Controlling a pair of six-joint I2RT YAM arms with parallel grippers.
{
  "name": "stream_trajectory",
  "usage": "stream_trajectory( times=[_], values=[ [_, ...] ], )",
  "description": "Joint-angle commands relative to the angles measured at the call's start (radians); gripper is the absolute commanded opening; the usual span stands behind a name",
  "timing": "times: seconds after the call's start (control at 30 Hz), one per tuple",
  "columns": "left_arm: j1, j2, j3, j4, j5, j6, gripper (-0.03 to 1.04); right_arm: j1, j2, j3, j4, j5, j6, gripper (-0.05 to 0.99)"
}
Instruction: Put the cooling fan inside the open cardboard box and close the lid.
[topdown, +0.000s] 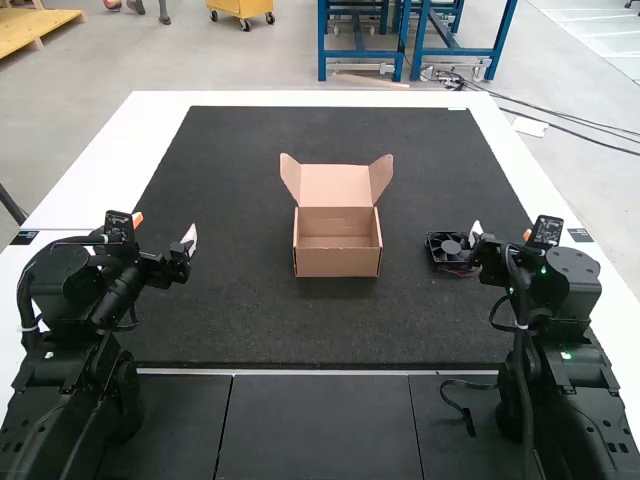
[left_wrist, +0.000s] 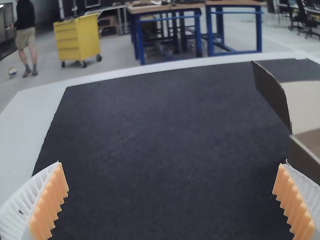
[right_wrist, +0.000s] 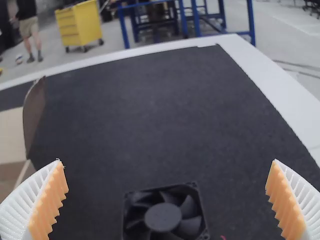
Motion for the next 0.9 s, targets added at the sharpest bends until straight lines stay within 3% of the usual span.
stream_trajectory(
  times=[0.0, 0.67, 0.87],
  values=[
    [0.012, -0.009, -0.006, 0.005, 0.006, 0.006, 0.97, 0.001, -0.012, -0.152, 0.002, 0.016, 0.004, 0.91],
    [0.013, -0.009, -0.006, 0.004, 0.006, 0.004, 0.97, 0.001, -0.013, -0.152, -0.004, 0.006, 0.014, 0.91],
    [0.013, -0.009, -0.004, 0.012, 0.006, -0.019, 0.97, 0.001, -0.012, -0.152, 0.010, 0.006, 0.018, 0.91]
  ],
)
